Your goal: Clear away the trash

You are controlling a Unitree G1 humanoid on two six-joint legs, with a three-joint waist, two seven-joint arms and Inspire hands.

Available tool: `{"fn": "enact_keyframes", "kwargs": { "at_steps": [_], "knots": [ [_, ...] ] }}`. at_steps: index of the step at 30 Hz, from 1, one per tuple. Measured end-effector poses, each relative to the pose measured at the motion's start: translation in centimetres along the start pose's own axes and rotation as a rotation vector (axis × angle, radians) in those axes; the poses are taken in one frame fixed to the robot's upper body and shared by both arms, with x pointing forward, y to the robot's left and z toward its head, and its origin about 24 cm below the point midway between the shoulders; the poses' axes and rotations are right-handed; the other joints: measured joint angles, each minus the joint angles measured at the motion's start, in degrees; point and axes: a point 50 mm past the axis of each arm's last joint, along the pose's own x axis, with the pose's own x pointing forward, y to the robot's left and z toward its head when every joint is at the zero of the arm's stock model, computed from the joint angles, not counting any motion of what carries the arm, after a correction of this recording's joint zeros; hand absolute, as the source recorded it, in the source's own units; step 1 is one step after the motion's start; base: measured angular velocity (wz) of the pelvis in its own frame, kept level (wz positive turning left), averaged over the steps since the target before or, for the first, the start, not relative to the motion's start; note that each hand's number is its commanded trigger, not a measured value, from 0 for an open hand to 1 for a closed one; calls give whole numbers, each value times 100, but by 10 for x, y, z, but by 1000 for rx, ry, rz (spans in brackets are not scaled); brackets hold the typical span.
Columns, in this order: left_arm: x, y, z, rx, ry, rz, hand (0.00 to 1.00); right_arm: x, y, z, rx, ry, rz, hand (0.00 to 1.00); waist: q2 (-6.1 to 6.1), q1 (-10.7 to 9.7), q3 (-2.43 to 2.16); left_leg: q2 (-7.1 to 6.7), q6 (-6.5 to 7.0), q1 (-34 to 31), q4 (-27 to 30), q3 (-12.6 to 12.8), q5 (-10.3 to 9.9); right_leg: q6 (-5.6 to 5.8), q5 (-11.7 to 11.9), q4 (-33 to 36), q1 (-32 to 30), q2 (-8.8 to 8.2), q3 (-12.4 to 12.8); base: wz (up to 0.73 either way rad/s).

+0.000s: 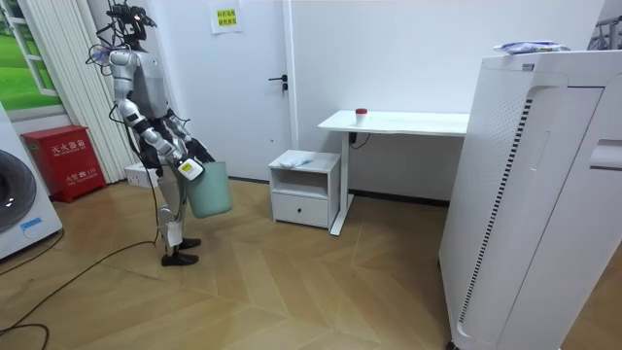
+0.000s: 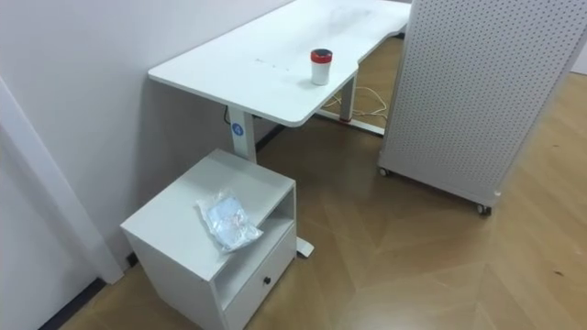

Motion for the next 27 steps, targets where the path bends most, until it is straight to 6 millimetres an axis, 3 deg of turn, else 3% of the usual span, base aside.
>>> {"fn": "enact_keyframes", "kwargs": {
  "at_steps": [7,10,15,16,18,20,22,24,25,26,27],
  "knots": [
    [0,1,-1,-6,4,6,0,0,0,1,-9,-2,-3,100,1,26,6,10,0,-49,53,12,0,-3,-3,98,-67,-3,9,0],
    [0,2,0,-14,4,11,0,1,-1,5,-13,-15,-8,100,6,19,37,13,-1,-92,141,8,-19,-21,-45,208,-91,-16,5,0],
    [-2,9,-8,-69,30,45,0,1,1,8,-50,-28,3,100,-60,18,57,64,-66,-209,780,61,-327,-110,-420,827,-254,-70,11,-4],
    [-3,12,-11,-90,38,58,0,1,1,9,-51,-32,9,100,-65,19,59,122,-111,-298,1071,84,-451,-150,-517,932,-288,-43,-2,0],
    [-3,15,-13,-115,44,74,0,1,1,8,-49,-30,8,100,-83,18,46,198,-191,-483,1536,159,-503,-239,-614,996,-287,-28,-15,6],
    [-3,21,-12,-140,36,97,0,0,-2,8,-51,-29,0,100,-93,13,36,329,-349,-991,2518,267,-403,-284,-627,1001,-236,11,32,11],
    [-3,24,-11,-163,17,120,0,-1,-5,6,-51,-20,-7,100,-116,36,57,321,-482,-1396,2892,283,-371,-340,-670,1037,-184,27,166,6],
    [-3,25,-6,-164,-16,126,0,-1,-6,6,-44,-15,-14,100,-70,116,48,307,-526,-1835,2437,290,-308,-345,-705,1040,-164,42,241,-14],
    [-4,26,-6,-159,-20,138,0,-2,-7,4,-46,-7,-18,100,-62,263,48,279,-645,-2022,1834,281,-85,-341,-748,1081,-143,42,373,-55],
    [-6,27,-13,-157,-2,153,0,-2,-8,3,-48,1,-22,100,-53,348,56,290,-660,-2138,1149,264,246,-345,-822,1123,-104,42,422,-57],
    [-8,27,-18,-153,15,160,0,-2,-8,3,-47,3,-24,100,-46,356,50,307,-654,-2151,862,244,442,-342,-876,1140,-63,52,420,-39]
  ]
}}
